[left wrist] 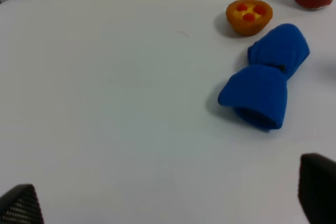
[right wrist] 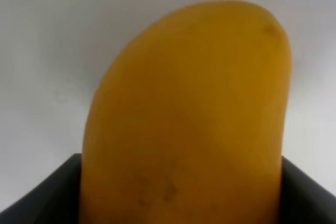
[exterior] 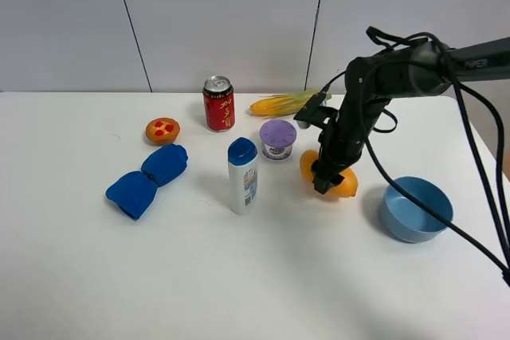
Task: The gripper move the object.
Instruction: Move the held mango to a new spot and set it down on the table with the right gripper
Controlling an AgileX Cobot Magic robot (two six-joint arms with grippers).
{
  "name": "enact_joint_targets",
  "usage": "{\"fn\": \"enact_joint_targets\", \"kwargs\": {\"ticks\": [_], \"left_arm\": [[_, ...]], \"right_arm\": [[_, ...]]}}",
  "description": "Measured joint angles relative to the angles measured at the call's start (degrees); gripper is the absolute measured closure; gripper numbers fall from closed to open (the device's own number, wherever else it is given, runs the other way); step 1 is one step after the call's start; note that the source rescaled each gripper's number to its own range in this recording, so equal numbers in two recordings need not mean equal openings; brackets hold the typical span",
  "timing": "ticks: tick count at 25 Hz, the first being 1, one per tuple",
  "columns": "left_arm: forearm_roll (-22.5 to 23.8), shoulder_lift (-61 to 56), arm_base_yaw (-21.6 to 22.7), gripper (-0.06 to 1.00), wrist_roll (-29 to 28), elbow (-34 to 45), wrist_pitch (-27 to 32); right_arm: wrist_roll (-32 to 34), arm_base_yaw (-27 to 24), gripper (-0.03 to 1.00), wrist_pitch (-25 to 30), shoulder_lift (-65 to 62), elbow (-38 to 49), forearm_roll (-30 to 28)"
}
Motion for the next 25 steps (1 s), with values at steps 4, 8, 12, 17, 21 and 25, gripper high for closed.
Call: {"fn": "enact_joint_targets", "kwargs": {"ticks": [4, 8, 12, 17, 21, 25], "left_arm": [[0.00, 0.00, 0.00, -0.06, 0.05, 0.00, 0.00], [0.00, 0.00, 0.00, -0.06, 0.11, 0.00, 0.00], [0.00, 0.00, 0.00, -0.06, 0.11, 0.00, 0.00], [0.00, 0.00, 0.00, -0.06, 0.11, 0.00, 0.00], [0.00, 0.00, 0.00, -0.06, 0.11, 0.00, 0.00], [0.00, 0.00, 0.00, -0.06, 0.11, 0.00, 0.00]], "right_arm": [[0.44, 0.00, 0.94, 1.93, -5.25, 0.00, 0.00], [0.90, -0.33, 0.94, 5.85, -9.73, 0.00, -0.42], [3.07, -2.69, 0.94, 9.65, -12.83, 0.00, -2.58], [4.49, -5.72, 0.94, 15.50, -15.45, 0.00, -6.65], [4.65, -7.83, 0.94, 19.11, -16.37, 0.43, -7.39], [4.41, -8.10, 0.94, 20.85, -16.61, 4.73, -8.15]]}}
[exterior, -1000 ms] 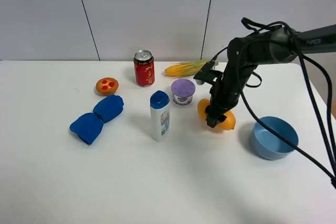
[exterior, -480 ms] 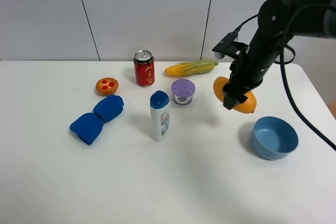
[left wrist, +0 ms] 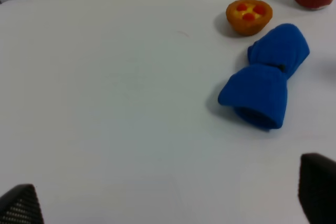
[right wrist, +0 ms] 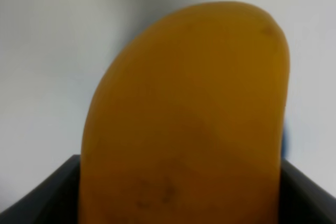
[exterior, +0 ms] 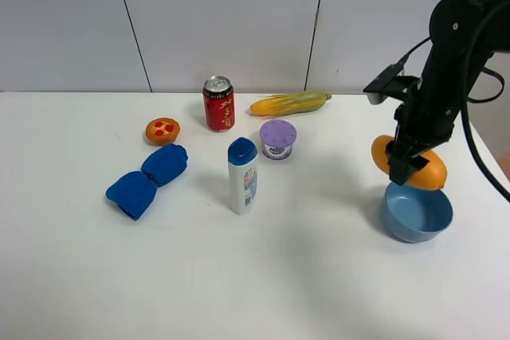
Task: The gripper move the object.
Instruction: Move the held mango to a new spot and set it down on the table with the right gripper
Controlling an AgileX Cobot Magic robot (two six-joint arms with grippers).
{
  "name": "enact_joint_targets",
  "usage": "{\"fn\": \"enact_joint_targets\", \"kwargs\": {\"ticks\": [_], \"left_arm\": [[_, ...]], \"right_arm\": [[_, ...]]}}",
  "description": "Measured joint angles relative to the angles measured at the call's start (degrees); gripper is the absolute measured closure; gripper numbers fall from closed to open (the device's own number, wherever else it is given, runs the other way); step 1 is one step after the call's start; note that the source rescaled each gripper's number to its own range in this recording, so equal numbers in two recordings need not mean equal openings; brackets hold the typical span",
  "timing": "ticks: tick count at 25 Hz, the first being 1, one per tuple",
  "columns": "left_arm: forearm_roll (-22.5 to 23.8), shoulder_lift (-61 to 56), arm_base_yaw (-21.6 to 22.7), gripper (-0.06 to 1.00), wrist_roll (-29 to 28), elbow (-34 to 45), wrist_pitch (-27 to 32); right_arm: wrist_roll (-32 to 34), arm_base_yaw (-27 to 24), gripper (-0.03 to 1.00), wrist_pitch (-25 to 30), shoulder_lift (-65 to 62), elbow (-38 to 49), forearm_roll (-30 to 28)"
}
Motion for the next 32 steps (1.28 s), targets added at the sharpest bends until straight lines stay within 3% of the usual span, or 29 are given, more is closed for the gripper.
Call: {"fn": "enact_joint_targets", "kwargs": {"ticks": [8, 13, 17, 24, 27, 32], "left_arm": [[0.00, 0.00, 0.00, -0.06, 0.00, 0.00, 0.00], [0.00, 0.00, 0.00, -0.06, 0.00, 0.00, 0.00], [0.00, 0.00, 0.00, -0.06, 0.00, 0.00, 0.00], [0.00, 0.00, 0.00, -0.06, 0.00, 0.00, 0.00], [0.00, 0.00, 0.00, -0.06, 0.00, 0.00, 0.00], [0.00, 0.00, 0.00, -0.06, 0.00, 0.00, 0.00]], "right_arm": [[0.53, -0.78, 0.94, -5.70, -0.28, 4.21, -3.63], [-1.05, -6.72, 0.94, -9.42, -0.43, 4.21, -7.51], [-8.54, -10.95, 0.94, -13.07, -0.43, 4.21, -8.77], [-25.59, -11.93, 0.94, -18.08, 1.65, 4.21, -8.77], [-30.16, -11.93, 0.94, -21.56, 3.65, 4.21, -8.77], [-32.47, -11.93, 0.94, -27.50, 6.97, 4.21, -8.77]]}}
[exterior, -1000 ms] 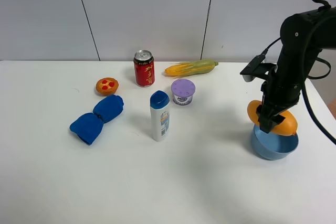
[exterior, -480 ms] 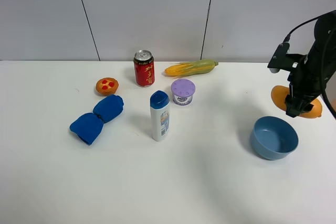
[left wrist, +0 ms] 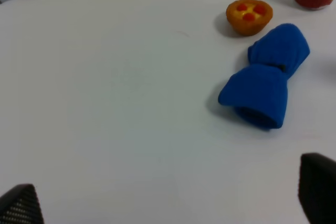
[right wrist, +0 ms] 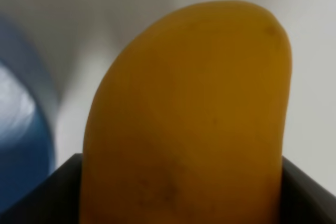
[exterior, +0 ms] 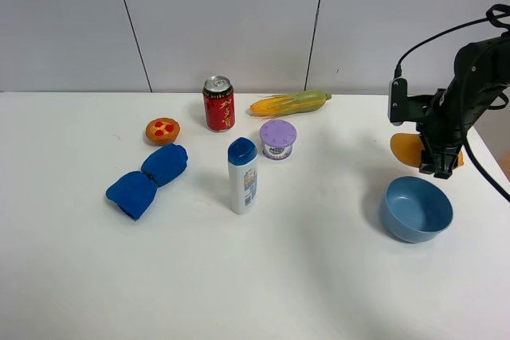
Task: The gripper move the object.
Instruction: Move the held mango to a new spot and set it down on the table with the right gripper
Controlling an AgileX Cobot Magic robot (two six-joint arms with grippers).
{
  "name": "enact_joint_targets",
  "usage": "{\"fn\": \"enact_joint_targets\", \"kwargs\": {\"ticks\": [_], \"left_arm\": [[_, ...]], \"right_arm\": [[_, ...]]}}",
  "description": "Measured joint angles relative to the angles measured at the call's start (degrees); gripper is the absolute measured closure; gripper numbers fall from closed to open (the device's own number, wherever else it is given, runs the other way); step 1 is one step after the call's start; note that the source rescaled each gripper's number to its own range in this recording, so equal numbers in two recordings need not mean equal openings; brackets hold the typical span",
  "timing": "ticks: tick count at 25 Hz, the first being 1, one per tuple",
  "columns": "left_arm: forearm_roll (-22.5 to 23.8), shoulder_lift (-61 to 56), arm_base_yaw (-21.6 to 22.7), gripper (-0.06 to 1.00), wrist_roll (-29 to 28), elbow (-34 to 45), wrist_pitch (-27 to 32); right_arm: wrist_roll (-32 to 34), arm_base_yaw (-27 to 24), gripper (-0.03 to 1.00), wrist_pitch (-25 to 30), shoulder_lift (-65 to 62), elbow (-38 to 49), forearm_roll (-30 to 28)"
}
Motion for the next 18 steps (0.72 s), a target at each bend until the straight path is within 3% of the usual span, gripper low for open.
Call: {"fn": "enact_joint_targets", "kwargs": {"ticks": [5, 18], "left_arm": [[0.00, 0.00, 0.00, -0.06, 0.00, 0.00, 0.00], [0.00, 0.00, 0.00, -0.06, 0.00, 0.00, 0.00]], "right_arm": [[-0.55, 0.00, 0.94, -3.22, 2.57, 0.06, 0.00], [-0.55, 0.00, 0.94, -3.86, 4.08, -5.42, 5.77]]}}
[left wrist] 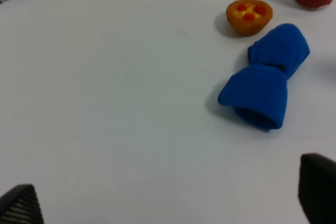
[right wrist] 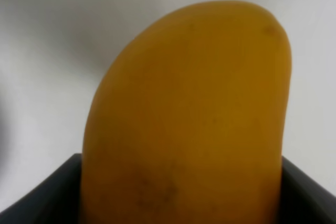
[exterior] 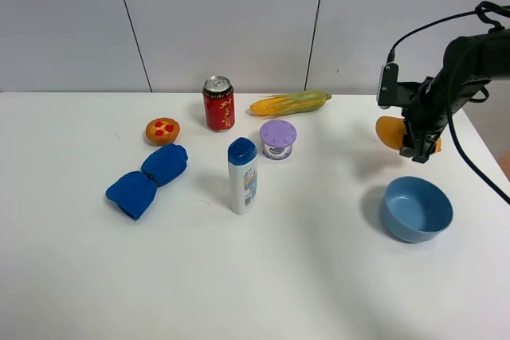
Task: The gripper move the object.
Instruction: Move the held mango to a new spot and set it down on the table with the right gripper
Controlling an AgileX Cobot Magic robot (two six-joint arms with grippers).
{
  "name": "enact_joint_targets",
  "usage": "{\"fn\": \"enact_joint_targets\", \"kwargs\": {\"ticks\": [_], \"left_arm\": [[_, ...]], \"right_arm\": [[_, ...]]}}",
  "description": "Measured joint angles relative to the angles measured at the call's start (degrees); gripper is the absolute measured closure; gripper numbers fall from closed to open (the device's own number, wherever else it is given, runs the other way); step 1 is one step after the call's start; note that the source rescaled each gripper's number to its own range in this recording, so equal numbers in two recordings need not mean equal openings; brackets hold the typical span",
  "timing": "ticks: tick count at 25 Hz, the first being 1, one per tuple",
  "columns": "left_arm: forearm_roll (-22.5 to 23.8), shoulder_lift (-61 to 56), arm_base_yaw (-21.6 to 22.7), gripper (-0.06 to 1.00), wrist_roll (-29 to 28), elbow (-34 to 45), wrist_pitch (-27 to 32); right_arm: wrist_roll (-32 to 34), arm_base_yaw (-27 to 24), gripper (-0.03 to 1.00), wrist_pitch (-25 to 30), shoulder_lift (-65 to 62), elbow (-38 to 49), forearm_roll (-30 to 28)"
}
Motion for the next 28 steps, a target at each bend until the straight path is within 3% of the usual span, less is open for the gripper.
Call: {"fn": "enact_joint_targets", "kwargs": {"ticks": [10, 14, 23, 25, 28], "left_arm": [[0.00, 0.00, 0.00, -0.06, 0.00, 0.00, 0.00], [0.00, 0.00, 0.00, -0.06, 0.00, 0.00, 0.00], [0.00, 0.00, 0.00, -0.06, 0.00, 0.00, 0.00], [0.00, 0.00, 0.00, -0.06, 0.00, 0.00, 0.00], [0.00, 0.00, 0.00, -0.06, 0.00, 0.00, 0.00]], "right_arm": [[-0.04, 0.00, 0.94, 2.36, 1.28, 0.00, 0.78], [-0.04, 0.00, 0.83, 2.63, 2.89, 0.00, 1.97], [0.02, 0.00, 0.75, 2.31, 3.46, 0.00, 4.38], [0.02, 0.00, 0.62, 2.17, 3.33, 0.00, 4.53], [0.92, 0.00, 0.31, -0.20, 2.38, 0.00, 4.53]]}}
